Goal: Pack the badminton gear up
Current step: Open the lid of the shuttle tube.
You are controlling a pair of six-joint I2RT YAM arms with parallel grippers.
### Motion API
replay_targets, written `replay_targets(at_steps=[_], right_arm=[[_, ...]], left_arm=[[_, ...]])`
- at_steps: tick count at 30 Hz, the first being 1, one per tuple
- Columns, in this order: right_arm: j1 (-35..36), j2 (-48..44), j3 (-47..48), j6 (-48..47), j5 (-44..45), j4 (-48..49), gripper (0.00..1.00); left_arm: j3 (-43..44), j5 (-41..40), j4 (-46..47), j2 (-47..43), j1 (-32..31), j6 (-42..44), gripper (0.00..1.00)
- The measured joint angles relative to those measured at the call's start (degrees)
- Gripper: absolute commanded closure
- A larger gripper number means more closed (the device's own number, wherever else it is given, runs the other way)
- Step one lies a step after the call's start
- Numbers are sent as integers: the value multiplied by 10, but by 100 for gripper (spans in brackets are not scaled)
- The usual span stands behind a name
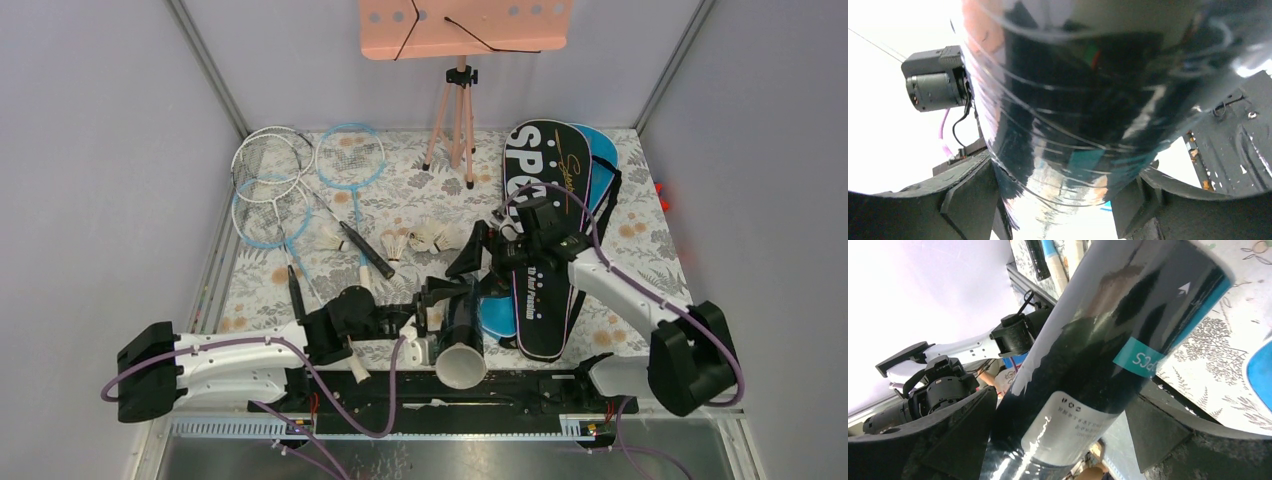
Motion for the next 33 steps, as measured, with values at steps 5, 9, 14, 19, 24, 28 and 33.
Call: replay_targets(at_steps=[5, 9, 14, 19, 24, 28, 33], right_arm=[[-24, -88, -1, -38, 71, -45, 0], [-59, -178, -13, -72, 164, -71, 0], [-60, -220, -44, -105, 247, -96, 0], [-61, -298, -74, -156, 323, -84, 0], [-62, -388, -82, -199, 340, -32, 0], [-62, -435, -76, -236, 307, -12, 0], [-62, -454, -32, -269, 219, -8, 1]], left_arm=[[-13, -34, 22, -28, -5, -50, 81], [-29, -121, 47, -51, 6, -96, 82], [-32, -206, 63, -54, 6, -133, 82], [-22, -278, 34, -56, 6, -151, 83], [9, -315, -49, -56, 6, -180, 83], [31, -323, -129, -55, 6, -217, 83], [41, -322, -187, -35, 6, -250, 82]])
